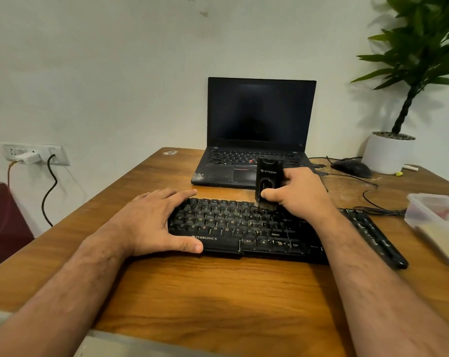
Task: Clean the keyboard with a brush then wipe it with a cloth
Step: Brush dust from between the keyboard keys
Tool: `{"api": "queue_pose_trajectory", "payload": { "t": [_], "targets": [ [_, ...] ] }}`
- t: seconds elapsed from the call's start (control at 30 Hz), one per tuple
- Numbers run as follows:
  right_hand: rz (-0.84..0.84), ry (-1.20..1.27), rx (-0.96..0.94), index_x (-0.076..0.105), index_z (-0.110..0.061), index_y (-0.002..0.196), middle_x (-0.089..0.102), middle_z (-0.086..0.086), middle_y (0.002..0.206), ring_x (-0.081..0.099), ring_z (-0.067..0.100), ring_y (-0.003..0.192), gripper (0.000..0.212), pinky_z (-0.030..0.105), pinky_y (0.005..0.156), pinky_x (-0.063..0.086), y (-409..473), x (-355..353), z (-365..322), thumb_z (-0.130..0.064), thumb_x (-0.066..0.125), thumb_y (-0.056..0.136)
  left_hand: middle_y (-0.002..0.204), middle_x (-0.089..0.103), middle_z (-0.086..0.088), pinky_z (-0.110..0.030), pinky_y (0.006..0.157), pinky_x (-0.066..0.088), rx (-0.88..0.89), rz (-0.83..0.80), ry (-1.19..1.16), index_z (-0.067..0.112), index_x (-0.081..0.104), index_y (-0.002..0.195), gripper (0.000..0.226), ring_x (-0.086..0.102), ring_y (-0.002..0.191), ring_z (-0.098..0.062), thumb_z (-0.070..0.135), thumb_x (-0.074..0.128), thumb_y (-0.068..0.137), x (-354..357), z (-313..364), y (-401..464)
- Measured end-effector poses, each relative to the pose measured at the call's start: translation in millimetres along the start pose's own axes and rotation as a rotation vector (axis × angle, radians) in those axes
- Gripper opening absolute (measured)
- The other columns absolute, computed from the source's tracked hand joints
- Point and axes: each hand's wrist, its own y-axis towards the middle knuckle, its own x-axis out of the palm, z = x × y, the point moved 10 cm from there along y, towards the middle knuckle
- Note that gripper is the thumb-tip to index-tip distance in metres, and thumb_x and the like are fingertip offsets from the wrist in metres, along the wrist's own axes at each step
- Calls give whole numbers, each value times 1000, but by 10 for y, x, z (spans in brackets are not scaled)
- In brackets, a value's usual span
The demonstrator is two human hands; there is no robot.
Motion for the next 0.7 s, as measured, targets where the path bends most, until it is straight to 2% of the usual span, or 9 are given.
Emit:
{"api": "queue_pose_trajectory", "payload": {
  "t": [0.1, 0.23, 0.37, 0.5, 0.63, 0.7],
  "targets": [
    [82, 15, -24, 70, -26, 102, 63, -14, 79, 60, 3, 76, 27, 15, 57, 37, 2, -79, -19, -25, 84, 79, 152, 35, 13, -36, 111, 35, -12, -16, -31, 44, 9, 156, 129, 36, 134, -7, 104, 36, 45, 0, 4, -14],
    [-55, 72, -47, 68, -31, 97, 70, -13, 86, 66, 2, 81, 26, 18, 62, 43, -34, 102, -74, -25, 85, 78, 153, 32, 13, -39, 112, 36, -33, -34, -70, 45, 9, 156, 130, 32, 135, -6, 104, 40, 44, 20, -14, -17],
    [77, -14, -95, 71, -25, 101, 72, -7, 89, 68, 10, 84, 25, 22, 66, 51, -59, 104, -181, -25, 82, 78, 155, 30, 14, -43, 110, 38, -56, -31, -61, 48, 8, 154, 131, 30, 138, -7, 105, 41, 41, 8, -25, -17],
    [-155, 89, -141, 72, -32, 99, 72, -17, 86, 69, -2, 81, 26, 15, 65, 50, -158, 381, -319, -24, 84, 78, 155, 29, 15, -41, 109, 37, -64, -34, -68, 49, 8, 154, 129, 29, 139, -7, 102, 43, 42, 7, -23, -35],
    [-67, -17, -151, 73, -28, 107, 75, -9, 92, 69, 4, 82, 32, 19, 65, 52, -131, 279, -344, -24, 84, 77, 154, 30, 15, -40, 109, 37, -61, -30, -76, 48, 10, 154, 129, 30, 138, -6, 102, 43, 43, 1, -13, -39],
    [-148, 17, -161, 74, -29, 107, 76, -11, 90, 71, 3, 80, 33, 19, 69, 53, -162, 303, -359, -23, 85, 77, 153, 31, 15, -39, 108, 37, -60, -32, -75, 48, 10, 154, 128, 31, 137, -6, 102, 43, 43, -4, -7, -38]
  ]
}}
